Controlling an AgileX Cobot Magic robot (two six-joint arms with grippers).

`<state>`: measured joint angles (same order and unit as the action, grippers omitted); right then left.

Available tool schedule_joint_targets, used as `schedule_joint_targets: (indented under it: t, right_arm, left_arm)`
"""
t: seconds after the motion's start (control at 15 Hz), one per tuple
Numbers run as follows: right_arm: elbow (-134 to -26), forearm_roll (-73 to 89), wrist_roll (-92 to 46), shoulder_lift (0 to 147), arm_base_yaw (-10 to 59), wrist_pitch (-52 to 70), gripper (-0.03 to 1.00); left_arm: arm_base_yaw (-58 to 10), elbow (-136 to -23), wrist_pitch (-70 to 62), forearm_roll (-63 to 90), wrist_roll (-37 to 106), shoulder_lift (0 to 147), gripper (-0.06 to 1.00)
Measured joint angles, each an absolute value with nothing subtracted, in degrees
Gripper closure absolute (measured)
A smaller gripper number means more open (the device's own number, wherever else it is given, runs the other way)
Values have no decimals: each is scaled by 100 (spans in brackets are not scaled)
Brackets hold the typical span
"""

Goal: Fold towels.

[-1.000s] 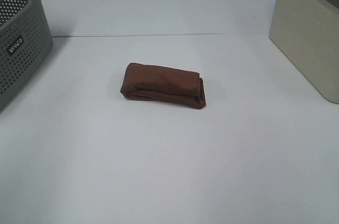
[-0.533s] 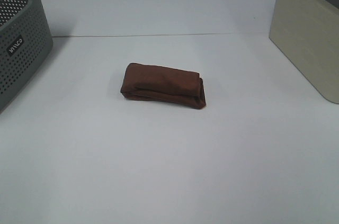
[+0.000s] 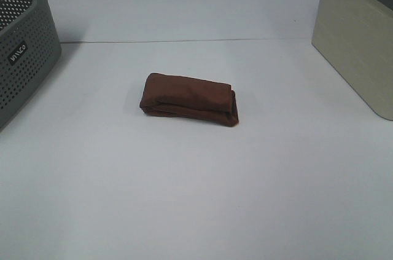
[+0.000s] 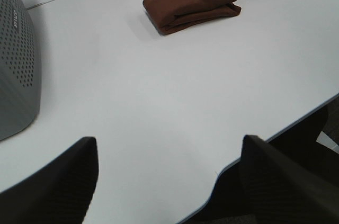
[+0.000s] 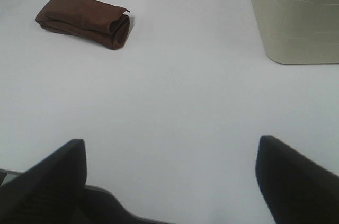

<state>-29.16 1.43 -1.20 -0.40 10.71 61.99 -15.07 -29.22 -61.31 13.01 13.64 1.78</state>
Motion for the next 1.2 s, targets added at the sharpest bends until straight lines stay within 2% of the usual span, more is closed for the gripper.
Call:
schedule_joint_targets:
  t: [0.4,0.6,1.2]
  right_arm:
    - [-2905,149,-120,-40,1071,6136,15]
    - [-2905,160,-120,-40,1071,6136,15]
    - [-2905,166,-120,-40,1071,6136,15]
  left_arm:
    - [-1507,-2922,-6102,1232,1261,178,23]
    - [-1507,-2922,-6068,785,728,178,23]
    - [-1507,-2922,-6068,785,848,178,23]
